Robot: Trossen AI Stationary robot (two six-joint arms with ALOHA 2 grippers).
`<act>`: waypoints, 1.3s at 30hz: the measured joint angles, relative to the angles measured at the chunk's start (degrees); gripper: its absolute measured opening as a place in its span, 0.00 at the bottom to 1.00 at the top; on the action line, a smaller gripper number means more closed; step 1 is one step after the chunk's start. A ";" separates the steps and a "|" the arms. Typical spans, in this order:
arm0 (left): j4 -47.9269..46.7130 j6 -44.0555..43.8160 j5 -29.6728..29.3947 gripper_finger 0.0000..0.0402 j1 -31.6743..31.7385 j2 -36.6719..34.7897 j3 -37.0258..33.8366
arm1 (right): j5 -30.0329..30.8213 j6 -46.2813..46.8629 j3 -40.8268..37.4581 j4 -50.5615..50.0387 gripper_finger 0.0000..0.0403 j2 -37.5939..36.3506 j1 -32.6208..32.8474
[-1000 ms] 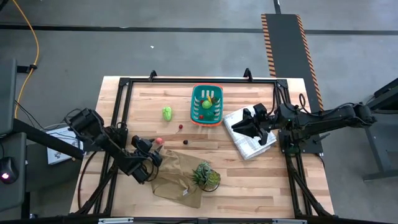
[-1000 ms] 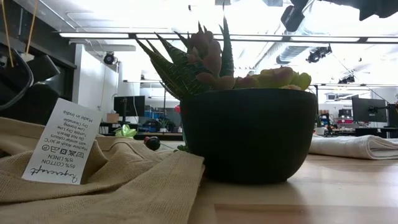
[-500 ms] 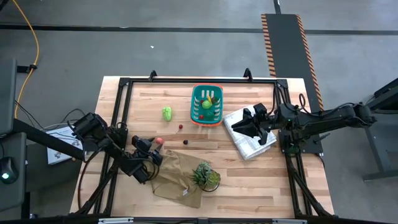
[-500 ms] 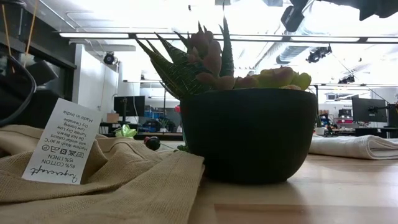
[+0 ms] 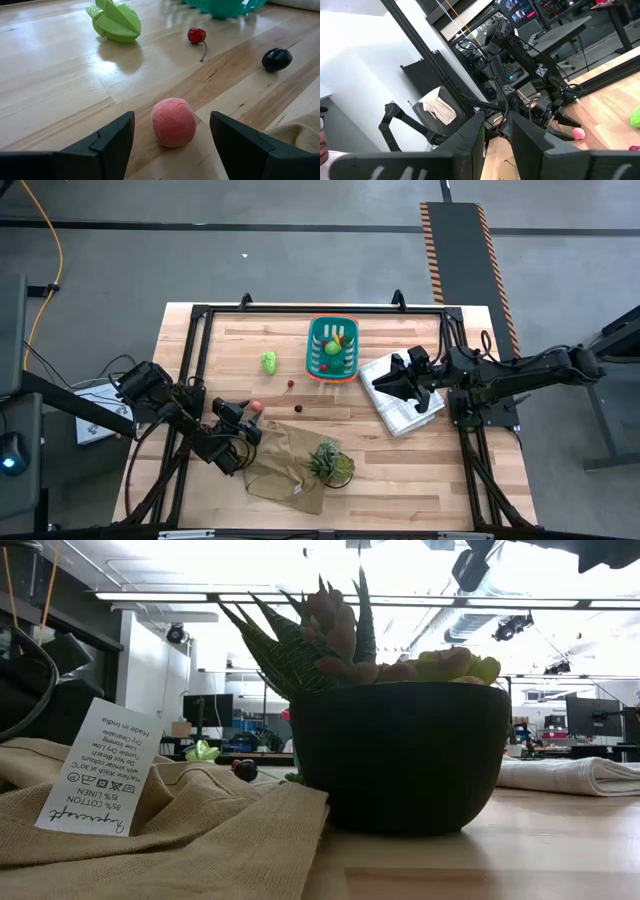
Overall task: Pick and placing Produce into tupperware
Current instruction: Put the pink peach into the green basket
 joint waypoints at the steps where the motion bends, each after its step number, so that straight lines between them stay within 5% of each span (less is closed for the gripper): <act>1: 0.00 0.00 0.02 0.62 0.00 0.00 0.00 | 0.00 0.00 0.00 0.00 0.20 0.00 0.00; 21: 0.08 0.33 0.62 0.62 1.19 -0.02 0.00 | -0.02 -0.98 0.00 0.00 0.20 0.00 -0.01; 39: 8.22 11.58 1.75 0.62 6.82 -0.02 0.02 | -0.07 -1.49 0.00 -0.02 0.20 -0.02 -0.02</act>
